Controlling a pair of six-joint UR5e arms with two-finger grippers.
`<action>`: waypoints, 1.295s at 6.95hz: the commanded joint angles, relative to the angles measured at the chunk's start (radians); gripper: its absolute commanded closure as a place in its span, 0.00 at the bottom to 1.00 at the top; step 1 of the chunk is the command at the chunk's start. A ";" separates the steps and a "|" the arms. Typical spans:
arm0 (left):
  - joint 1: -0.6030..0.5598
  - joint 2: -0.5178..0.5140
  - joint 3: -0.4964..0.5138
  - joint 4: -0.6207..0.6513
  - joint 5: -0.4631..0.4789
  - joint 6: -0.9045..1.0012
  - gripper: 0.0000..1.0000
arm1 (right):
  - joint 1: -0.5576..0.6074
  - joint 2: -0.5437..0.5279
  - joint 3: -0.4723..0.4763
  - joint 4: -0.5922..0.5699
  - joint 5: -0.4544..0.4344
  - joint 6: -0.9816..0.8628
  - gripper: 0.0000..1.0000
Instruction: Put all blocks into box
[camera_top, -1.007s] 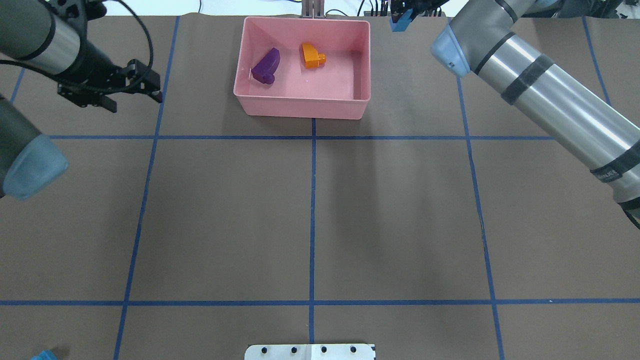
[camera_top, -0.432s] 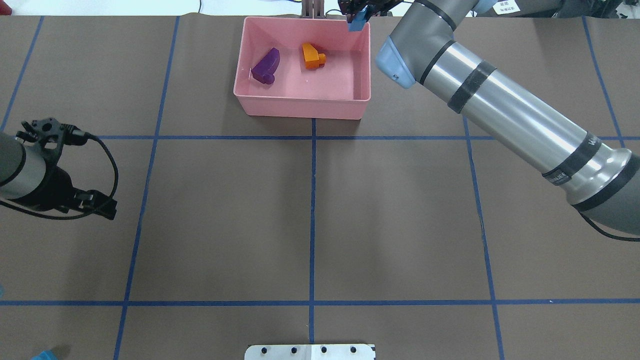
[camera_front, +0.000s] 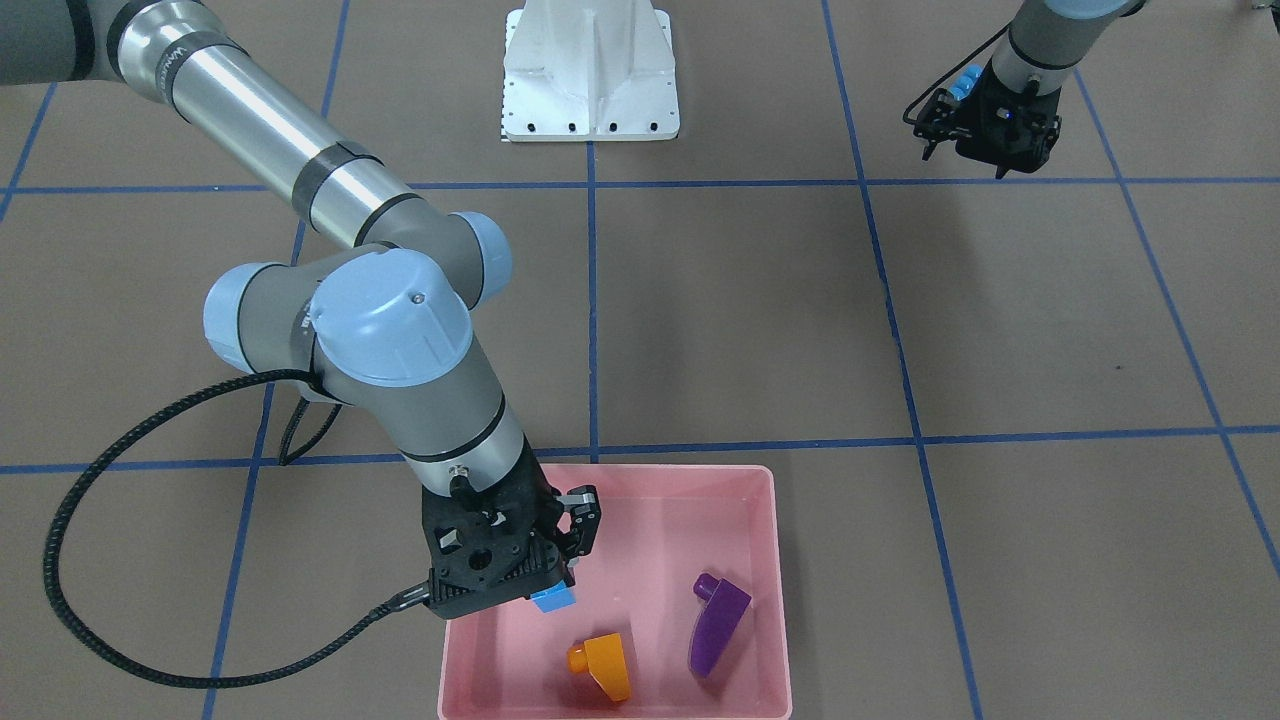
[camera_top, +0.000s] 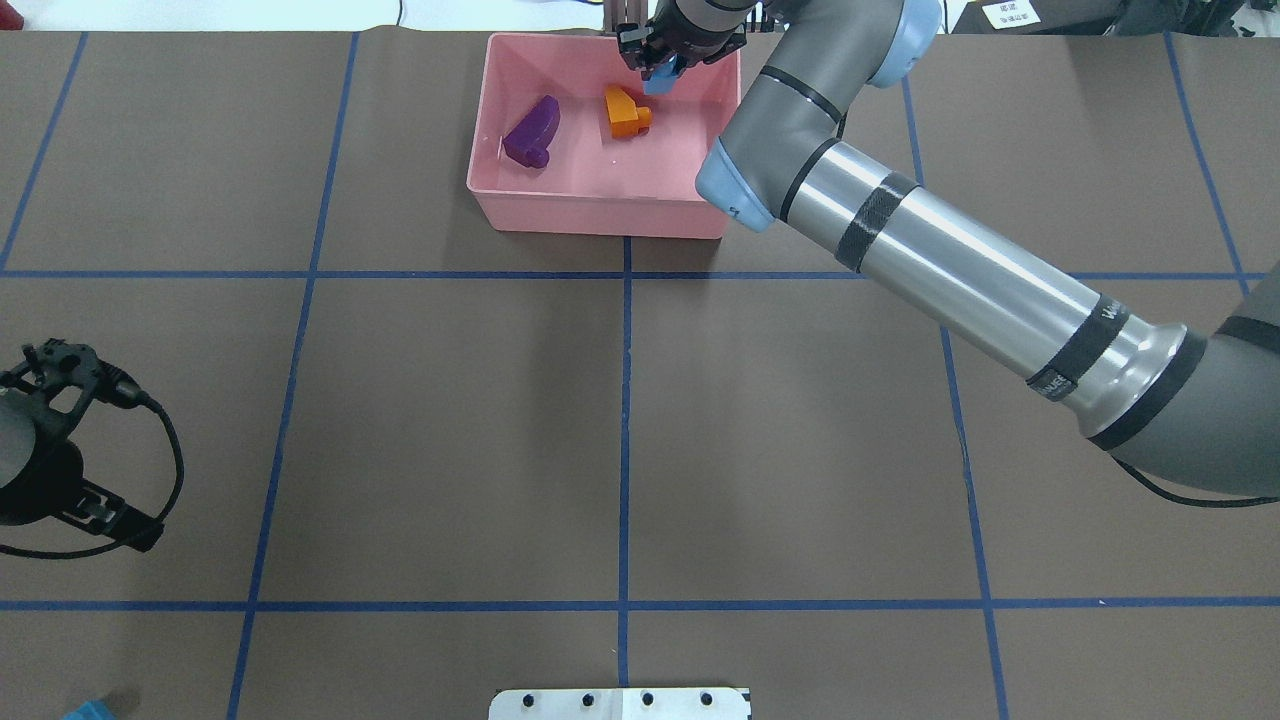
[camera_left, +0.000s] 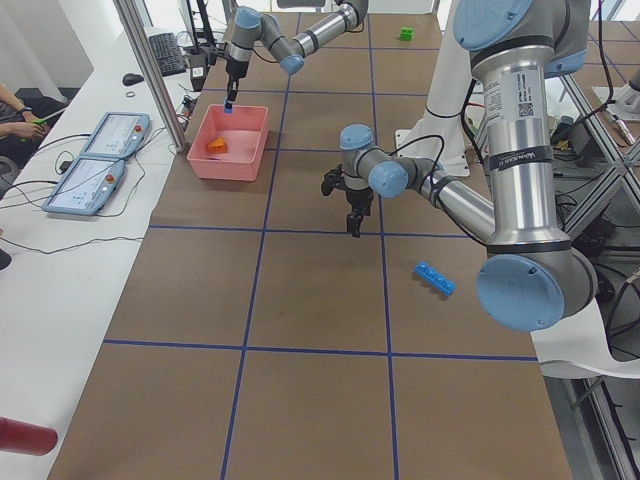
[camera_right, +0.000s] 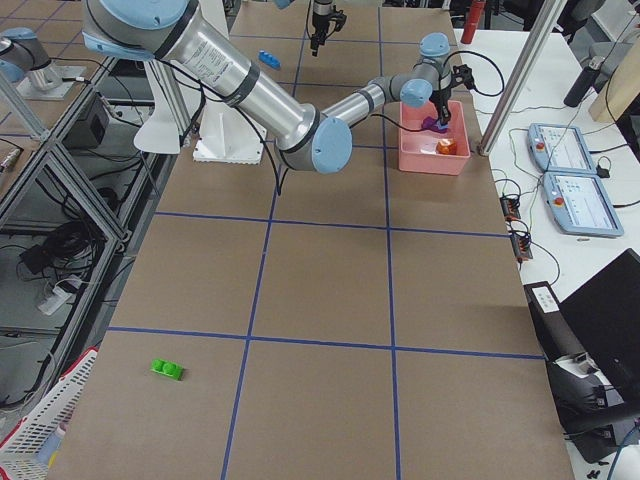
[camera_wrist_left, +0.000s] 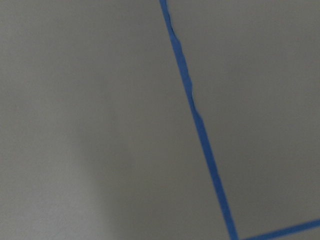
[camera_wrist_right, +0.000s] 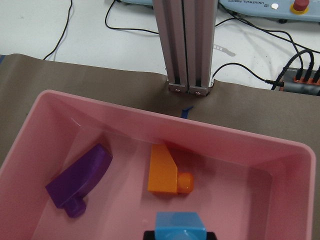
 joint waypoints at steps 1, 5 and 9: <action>0.098 0.172 -0.019 -0.112 0.025 0.071 0.00 | -0.029 0.029 -0.039 0.029 -0.040 0.029 1.00; 0.337 0.304 0.030 -0.335 0.027 -0.123 0.00 | -0.021 0.082 -0.039 -0.058 -0.040 0.103 0.01; 0.511 0.324 0.038 -0.374 0.093 -0.263 0.00 | 0.072 0.071 0.196 -0.399 0.156 0.077 0.01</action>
